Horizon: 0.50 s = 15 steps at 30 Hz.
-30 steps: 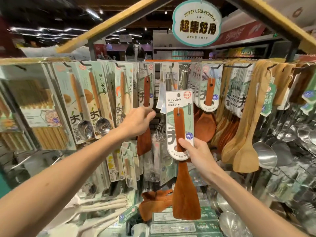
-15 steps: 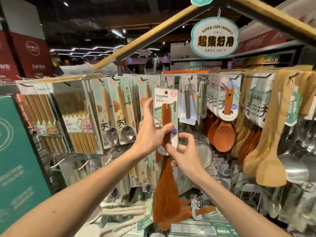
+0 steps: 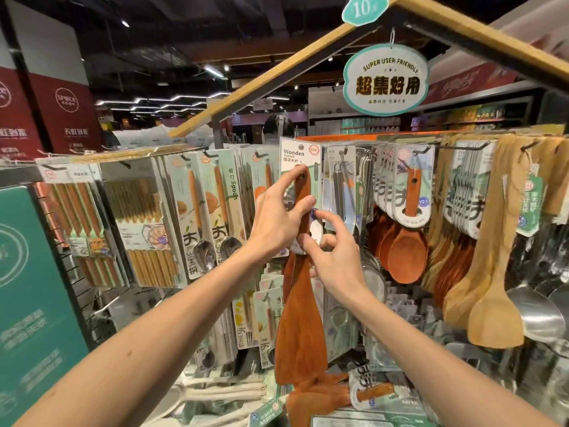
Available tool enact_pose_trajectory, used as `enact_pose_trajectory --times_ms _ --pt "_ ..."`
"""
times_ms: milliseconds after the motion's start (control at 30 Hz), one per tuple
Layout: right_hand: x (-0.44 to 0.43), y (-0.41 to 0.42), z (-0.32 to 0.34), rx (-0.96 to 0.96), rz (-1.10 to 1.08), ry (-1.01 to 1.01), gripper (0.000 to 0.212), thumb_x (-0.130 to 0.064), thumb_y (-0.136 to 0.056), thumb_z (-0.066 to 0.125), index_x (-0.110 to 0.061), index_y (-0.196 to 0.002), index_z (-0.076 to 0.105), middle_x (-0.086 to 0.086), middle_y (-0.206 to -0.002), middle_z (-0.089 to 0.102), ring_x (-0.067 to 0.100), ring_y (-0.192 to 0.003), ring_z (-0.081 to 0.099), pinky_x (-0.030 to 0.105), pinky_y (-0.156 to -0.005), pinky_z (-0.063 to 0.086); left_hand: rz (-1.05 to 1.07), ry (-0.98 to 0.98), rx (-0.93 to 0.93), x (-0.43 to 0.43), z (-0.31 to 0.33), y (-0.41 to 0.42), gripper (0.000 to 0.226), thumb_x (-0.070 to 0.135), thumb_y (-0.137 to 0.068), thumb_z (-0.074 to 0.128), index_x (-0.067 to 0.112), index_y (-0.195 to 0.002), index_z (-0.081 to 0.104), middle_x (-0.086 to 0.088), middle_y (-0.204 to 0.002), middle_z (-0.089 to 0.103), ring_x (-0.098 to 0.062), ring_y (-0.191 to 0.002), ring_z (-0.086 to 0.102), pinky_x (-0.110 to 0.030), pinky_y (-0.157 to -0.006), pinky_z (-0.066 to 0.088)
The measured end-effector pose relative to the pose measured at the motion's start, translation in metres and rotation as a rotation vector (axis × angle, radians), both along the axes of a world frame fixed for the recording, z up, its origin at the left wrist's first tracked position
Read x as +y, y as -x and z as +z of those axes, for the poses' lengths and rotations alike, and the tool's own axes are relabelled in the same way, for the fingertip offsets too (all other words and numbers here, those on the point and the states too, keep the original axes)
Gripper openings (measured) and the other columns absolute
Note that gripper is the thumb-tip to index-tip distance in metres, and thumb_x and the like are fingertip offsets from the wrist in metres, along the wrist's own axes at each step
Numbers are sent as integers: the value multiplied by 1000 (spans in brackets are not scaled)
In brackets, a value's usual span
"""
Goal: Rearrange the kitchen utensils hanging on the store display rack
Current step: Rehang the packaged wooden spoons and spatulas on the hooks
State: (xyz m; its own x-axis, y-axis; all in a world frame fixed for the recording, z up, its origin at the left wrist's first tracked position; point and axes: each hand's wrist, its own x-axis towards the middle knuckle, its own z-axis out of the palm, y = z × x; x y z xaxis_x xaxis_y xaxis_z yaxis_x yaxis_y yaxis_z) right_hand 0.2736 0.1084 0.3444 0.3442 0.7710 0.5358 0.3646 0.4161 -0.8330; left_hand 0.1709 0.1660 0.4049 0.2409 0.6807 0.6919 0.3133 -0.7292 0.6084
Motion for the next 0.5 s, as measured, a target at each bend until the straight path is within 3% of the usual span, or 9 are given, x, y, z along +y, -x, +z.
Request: enact_pose_trajectory --times_ms 200,267,367,500 --pt "-2 0 -10 15 13 5 38 -21 -95 65 -39 -124 48 -11 -46 50 6 -37 46 54 -55 56 -6 -16 37 -2 -6 -1 53 22 -94 68 33 -143 50 8 -143 54 -5 -130 44 -23 -107 30" --pt "-3 0 -8 -3 12 -4 38 -22 -95 65 -40 -124 49 -11 -45 48 7 -37 48 50 -56 57 -17 -5 3 2 -8 1 53 23 -94 68 34 -142 50 9 -142 55 -3 -129 44 -31 -113 34" --pt "2 -2 -6 -37 -10 -20 37 -25 -93 66 -40 -124 51 -10 -46 49 11 -39 51 45 -55 57 -6 9 -33 13 -10 3 53 27 -92 69 41 -140 50 13 -141 55 -16 -134 47 -49 -112 39" --pt "15 -5 -9 -46 -48 -17 39 -32 -90 68 -42 -126 53 -12 -49 48 13 -49 50 54 -59 57 -15 52 -37 17 -5 -1 52 26 -93 68 36 -141 51 12 -143 54 -13 -133 48 -46 -111 42"
